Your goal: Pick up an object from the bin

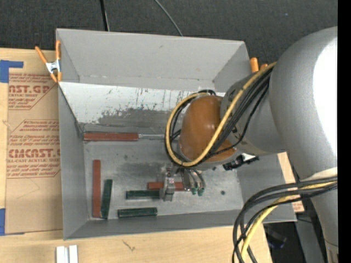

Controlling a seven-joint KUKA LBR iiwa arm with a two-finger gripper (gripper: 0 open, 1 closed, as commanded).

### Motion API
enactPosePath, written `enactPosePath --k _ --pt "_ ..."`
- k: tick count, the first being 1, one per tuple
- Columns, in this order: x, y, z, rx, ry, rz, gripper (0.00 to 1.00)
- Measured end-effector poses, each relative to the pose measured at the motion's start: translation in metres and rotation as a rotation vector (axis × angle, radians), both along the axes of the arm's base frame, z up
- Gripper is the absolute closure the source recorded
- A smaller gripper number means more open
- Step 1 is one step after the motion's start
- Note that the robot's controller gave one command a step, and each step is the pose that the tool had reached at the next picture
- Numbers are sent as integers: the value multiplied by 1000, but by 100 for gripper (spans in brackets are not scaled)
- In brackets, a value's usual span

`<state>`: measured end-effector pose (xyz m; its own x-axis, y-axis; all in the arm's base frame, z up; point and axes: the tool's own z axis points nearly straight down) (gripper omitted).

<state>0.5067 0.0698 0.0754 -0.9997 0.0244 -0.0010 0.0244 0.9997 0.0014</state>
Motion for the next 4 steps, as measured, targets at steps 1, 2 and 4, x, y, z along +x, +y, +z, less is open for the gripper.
enactPosePath --k 1,2,4 --pt "0 0 0 0 0 0 100" --pt "0 0 0 0 0 0 100" --pt "6 -23 108 -2 0 26 100"
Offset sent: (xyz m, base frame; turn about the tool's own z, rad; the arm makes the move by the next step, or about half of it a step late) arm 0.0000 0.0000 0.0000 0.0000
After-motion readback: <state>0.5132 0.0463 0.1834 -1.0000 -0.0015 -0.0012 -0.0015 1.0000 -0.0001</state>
